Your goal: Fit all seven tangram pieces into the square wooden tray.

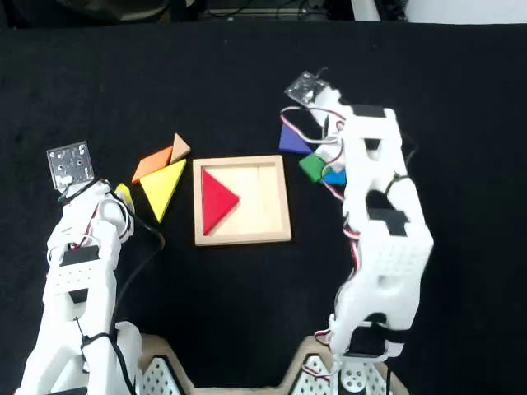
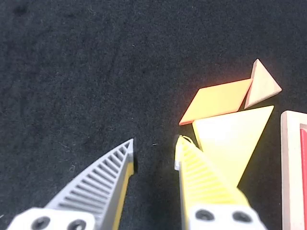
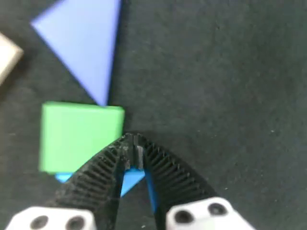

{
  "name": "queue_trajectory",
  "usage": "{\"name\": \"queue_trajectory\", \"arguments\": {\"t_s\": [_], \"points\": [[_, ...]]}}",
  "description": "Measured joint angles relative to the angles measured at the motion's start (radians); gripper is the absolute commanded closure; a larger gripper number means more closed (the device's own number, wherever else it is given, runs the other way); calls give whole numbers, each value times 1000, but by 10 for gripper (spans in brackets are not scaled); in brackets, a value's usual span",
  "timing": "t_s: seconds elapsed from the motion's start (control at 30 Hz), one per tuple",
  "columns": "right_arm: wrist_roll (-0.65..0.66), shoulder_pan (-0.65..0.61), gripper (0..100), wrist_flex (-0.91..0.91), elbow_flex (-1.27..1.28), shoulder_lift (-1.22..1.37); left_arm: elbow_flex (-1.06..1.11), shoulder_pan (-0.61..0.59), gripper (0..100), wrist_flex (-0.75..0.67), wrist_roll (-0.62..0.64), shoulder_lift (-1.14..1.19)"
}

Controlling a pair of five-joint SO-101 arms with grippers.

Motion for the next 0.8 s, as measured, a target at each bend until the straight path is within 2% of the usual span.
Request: {"name": "queue_trajectory", "arguments": {"t_s": [0.23, 0.33, 0.5, 0.67, 0.8], "points": [[-17, 57, 988, 199, -258, 146, 0, 0, 848, 0, 0, 0], [51, 64, 988, 285, -304, 172, 0, 0, 848, 0, 0, 0], [195, 86, 988, 454, -313, 172, 0, 0, 848, 0, 0, 0], [229, 132, 988, 508, -302, 91, 0, 0, 848, -3, 0, 0], [270, 121, 988, 525, -190, -31, 0, 0, 848, -6, 0, 0]]}}
